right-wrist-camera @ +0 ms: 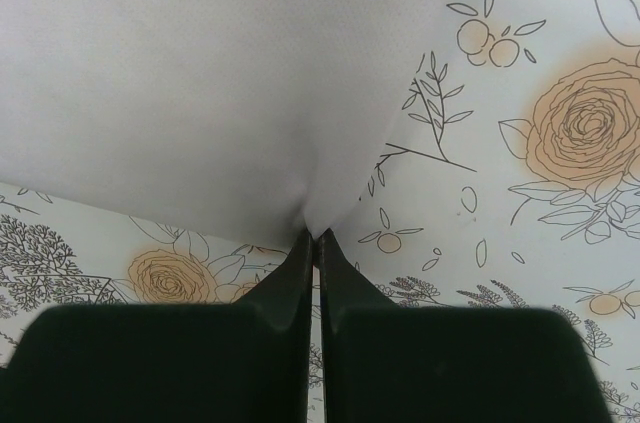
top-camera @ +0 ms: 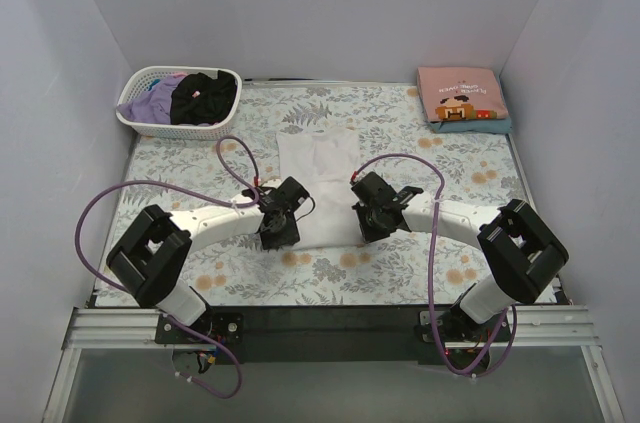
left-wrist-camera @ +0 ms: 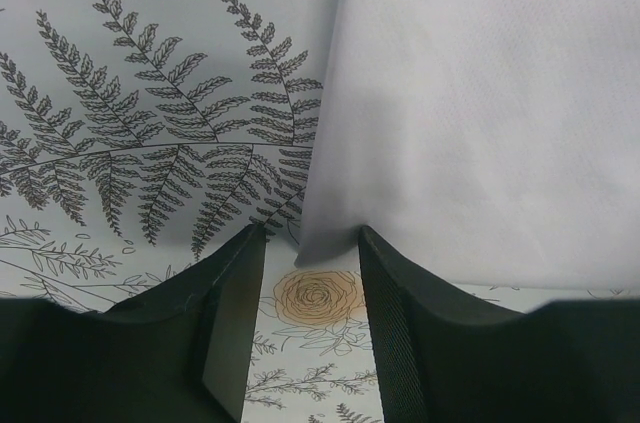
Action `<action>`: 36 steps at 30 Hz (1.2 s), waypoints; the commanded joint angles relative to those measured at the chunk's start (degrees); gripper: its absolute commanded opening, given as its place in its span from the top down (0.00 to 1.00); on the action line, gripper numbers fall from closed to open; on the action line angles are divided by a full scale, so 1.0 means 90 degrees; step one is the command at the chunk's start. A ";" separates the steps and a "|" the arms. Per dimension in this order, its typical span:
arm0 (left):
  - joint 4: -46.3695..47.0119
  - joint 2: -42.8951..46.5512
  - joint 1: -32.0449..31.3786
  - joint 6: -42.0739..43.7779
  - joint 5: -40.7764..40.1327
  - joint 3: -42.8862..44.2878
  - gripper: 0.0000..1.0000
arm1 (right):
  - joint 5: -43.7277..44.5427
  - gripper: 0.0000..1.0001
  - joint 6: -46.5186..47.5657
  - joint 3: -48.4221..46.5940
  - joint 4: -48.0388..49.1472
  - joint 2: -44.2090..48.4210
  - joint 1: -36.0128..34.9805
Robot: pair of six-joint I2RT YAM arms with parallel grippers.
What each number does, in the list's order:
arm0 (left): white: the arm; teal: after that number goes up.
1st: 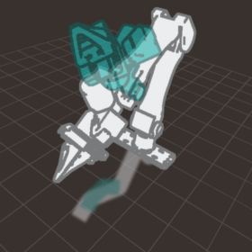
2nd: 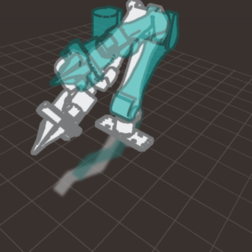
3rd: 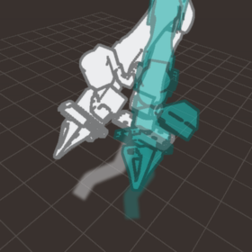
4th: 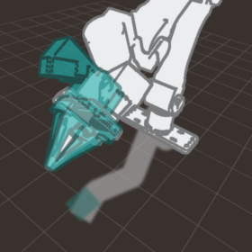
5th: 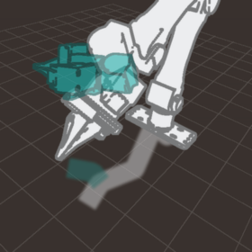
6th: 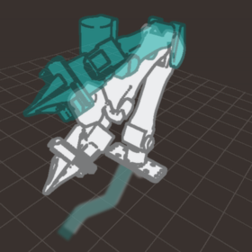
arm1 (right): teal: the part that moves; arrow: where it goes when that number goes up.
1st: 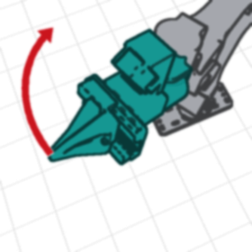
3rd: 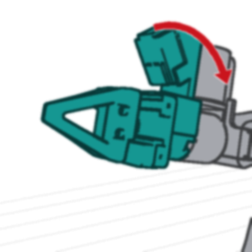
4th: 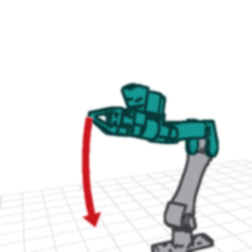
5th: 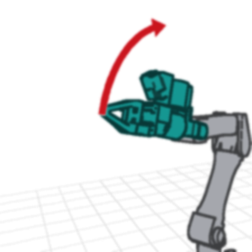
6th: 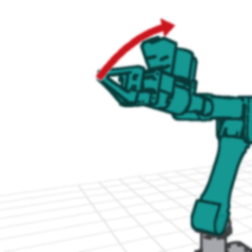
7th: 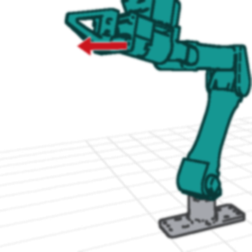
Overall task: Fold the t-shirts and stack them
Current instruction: Fold the tshirt
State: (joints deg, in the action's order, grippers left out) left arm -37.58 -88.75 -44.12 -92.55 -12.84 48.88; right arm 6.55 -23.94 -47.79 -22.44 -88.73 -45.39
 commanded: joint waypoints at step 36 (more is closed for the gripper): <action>-0.2817 0.1853 -0.2719 -0.1759 0.0626 0.0720 1.00 | -0.0525 0.99 -0.0778 -0.0625 -0.3668 0.2271 -0.2126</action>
State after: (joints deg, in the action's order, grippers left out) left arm -60.73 -73.69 -72.84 -111.33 -3.90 50.59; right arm -3.55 -35.92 -45.21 -48.14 -67.31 -67.40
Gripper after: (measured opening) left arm 0.030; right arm 0.022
